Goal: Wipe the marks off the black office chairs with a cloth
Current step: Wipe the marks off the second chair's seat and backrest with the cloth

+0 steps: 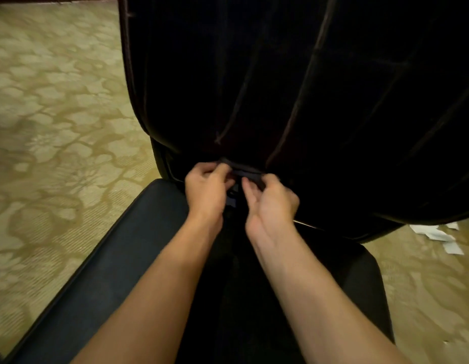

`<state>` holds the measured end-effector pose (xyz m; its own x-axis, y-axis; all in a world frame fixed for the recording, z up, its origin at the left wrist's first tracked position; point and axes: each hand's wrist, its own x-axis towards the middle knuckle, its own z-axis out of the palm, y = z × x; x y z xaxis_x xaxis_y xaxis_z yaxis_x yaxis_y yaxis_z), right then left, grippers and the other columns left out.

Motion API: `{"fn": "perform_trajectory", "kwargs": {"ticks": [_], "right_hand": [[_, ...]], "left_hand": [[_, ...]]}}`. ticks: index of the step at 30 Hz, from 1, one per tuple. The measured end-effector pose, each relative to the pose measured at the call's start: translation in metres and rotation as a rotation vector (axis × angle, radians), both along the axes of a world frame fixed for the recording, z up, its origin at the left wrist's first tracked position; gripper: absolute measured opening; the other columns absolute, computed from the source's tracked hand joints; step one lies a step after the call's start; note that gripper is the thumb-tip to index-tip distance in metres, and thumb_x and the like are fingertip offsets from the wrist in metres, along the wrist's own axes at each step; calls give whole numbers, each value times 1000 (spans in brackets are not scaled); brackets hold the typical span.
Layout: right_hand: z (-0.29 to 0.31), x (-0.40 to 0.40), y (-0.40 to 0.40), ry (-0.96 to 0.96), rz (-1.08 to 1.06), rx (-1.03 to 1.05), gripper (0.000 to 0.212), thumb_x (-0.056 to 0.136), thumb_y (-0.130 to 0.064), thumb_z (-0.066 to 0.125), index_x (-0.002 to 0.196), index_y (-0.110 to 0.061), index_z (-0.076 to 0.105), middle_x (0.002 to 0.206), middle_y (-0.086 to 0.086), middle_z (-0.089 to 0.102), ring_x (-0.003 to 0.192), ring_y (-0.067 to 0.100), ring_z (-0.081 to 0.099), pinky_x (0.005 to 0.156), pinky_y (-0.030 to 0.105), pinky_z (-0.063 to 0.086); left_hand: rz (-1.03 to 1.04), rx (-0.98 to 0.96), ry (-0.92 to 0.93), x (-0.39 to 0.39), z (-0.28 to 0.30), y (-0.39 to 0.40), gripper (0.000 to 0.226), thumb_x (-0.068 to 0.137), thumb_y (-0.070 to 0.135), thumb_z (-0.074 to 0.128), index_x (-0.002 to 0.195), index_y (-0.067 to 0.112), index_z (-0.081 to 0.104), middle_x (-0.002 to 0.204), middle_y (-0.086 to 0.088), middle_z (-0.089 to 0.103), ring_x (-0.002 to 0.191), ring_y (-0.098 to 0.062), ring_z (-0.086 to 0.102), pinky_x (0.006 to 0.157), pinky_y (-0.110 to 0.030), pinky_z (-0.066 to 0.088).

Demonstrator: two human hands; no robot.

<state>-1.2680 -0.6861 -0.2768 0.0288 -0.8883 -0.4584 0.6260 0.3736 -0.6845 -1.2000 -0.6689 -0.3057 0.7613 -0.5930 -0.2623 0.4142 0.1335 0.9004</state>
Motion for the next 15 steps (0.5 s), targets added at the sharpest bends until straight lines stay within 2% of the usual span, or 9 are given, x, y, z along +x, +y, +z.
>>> {"fn": "perform_trajectory", "kwargs": {"ticks": [3,6,9,12,15], "right_hand": [[-3,43,10,-30,72,34,12,92,11,49,91,0,54,78,16,60,73,26,66,86,41,57],[-1,79,21,-91,162,80,15,93,11,48,103,2,53,79,16,61,72,25,65,78,36,58],[-2,97,28,-101,197,79,20,92,9,50,111,5,52,93,21,63,82,30,69,65,29,59],[-7,83,28,-95,238,18,21,91,8,53,112,9,55,93,22,68,88,29,71,85,39,59],[-1,61,28,-145,255,-25,22,92,7,54,114,11,56,100,26,68,93,33,71,91,41,57]], "left_hand": [[112,-4,-20,34,-3,12,1,91,7,62,91,7,61,86,-9,66,78,-14,66,67,-20,52],[236,-29,-26,66,-5,19,7,89,5,61,85,10,58,75,-6,60,63,-11,57,55,-21,47],[230,-86,68,83,-1,21,5,89,3,55,87,8,54,63,-4,53,50,-9,49,48,-25,40],[168,-56,67,84,6,22,5,91,4,54,95,8,54,63,1,58,56,-8,57,48,-18,44],[196,-53,22,66,15,25,6,90,5,58,89,11,58,77,-2,63,72,-11,64,66,-22,53]]}}
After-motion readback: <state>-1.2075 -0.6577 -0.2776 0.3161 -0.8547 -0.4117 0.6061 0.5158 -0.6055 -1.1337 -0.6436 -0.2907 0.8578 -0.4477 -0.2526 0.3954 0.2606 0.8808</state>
